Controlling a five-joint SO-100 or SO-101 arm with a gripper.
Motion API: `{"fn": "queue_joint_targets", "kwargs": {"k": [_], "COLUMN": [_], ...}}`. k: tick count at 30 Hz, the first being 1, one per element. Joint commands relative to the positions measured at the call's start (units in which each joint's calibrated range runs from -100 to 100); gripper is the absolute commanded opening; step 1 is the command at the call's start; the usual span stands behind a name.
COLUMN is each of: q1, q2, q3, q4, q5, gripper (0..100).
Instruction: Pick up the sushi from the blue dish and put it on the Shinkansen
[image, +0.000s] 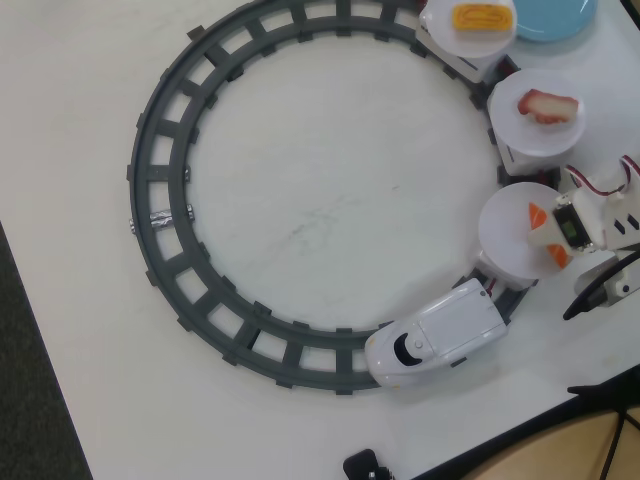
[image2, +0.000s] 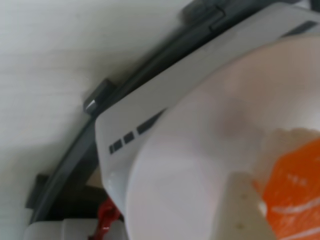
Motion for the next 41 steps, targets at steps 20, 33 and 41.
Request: {"fn": "queue_joint_targets", "kwargs": {"k": [20,33,41], "q1": [2.8,50.7,75.8], "q2": [-7.8,-37.8,-63.4], "q3": [-21.1,7.0,48.1], "q4": [10.2,8.4,-3.6], "q5": [-5.4,-9.3,-9.1], "gripper": [27,27,27]}}
